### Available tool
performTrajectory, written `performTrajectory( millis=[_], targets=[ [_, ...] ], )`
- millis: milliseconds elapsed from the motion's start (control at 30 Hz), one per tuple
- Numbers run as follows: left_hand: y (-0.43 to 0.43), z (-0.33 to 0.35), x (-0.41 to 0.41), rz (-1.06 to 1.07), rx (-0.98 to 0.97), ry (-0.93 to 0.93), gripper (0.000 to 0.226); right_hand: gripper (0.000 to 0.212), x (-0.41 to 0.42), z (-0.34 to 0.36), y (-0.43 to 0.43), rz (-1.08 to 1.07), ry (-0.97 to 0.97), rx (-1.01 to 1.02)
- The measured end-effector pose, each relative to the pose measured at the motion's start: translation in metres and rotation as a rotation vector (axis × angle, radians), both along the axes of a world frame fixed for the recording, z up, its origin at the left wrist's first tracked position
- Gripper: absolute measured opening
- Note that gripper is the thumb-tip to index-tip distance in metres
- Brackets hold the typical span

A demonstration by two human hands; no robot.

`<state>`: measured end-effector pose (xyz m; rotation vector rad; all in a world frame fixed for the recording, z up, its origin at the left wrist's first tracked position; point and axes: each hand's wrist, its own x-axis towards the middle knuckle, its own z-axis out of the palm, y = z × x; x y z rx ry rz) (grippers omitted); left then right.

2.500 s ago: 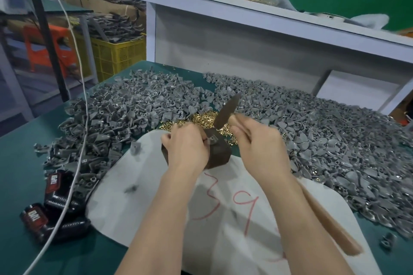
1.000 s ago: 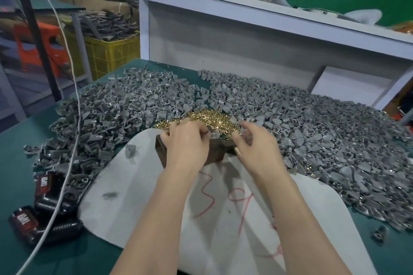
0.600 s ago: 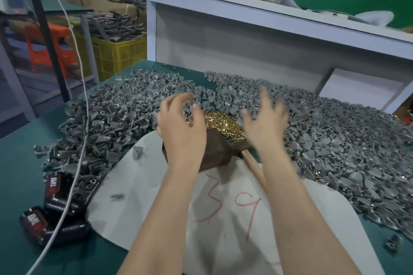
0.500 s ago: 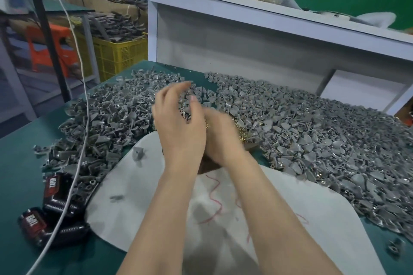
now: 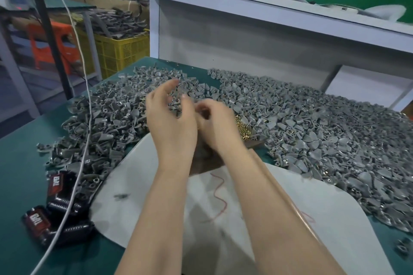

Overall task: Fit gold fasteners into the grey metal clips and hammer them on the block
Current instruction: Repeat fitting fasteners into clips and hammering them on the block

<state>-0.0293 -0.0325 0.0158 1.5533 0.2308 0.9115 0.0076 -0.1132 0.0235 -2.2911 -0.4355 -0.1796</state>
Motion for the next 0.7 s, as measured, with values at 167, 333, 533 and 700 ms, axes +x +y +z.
performTrajectory(
  millis=[167,333,533,700],
  targets=[
    [-0.009,-0.022,0.009,-0.342,0.336,0.384,0.024,0.016,0.005,-0.011,-0.052,-0.015,0.054,0.083],
    [-0.015,-0.027,0.008,-0.314,0.437,0.461,0.015,0.015,0.001,-0.016,-0.072,-0.085,0.161,0.124],
    [-0.014,-0.028,0.005,-0.073,0.712,0.615,0.005,0.015,0.034,-0.024,-0.082,-0.362,0.12,-0.308],
    [-0.014,-0.031,0.007,-0.074,0.726,0.645,0.007,0.02,0.053,-0.033,-0.064,-0.306,0.275,-0.585]
  ],
)
